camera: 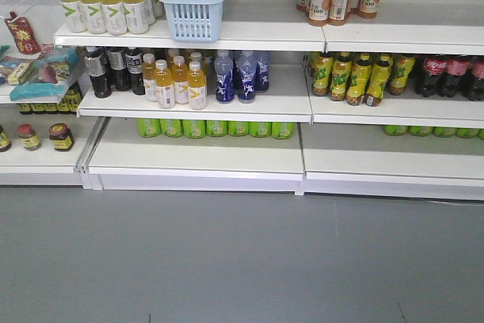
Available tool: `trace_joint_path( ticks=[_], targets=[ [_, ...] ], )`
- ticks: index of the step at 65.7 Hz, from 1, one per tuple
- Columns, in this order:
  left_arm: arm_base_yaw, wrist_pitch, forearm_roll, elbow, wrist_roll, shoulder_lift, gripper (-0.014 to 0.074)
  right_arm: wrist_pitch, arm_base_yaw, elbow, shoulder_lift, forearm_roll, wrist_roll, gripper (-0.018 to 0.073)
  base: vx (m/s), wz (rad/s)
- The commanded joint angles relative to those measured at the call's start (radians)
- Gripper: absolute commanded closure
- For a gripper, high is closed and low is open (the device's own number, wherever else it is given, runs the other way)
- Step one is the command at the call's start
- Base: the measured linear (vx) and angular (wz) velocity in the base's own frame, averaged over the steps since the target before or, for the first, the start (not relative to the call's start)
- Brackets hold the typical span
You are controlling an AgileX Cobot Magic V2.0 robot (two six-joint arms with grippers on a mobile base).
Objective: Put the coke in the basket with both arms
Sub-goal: 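Drive the base toward the shelf holding the light-blue basket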
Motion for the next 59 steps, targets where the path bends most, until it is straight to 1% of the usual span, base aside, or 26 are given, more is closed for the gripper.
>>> trace_joint_path(
  ticks=[1, 59],
  targets=[
    [-0.003, -0.067, -0.010, -0.029, 0.001, -0.020, 0.0603, -0.067, -0.006, 0.007, -0.012, -0.012, -0.007, 0.0564, 0.15, 0.04],
    [-0.003, -0.067, -0.010, -0.029, 0.001, -0.020, 0.0603, -0.068, -0.006, 0.007, -0.012, -0.012, -0.007, 0.0564, 0.21, 0.01]
  ],
)
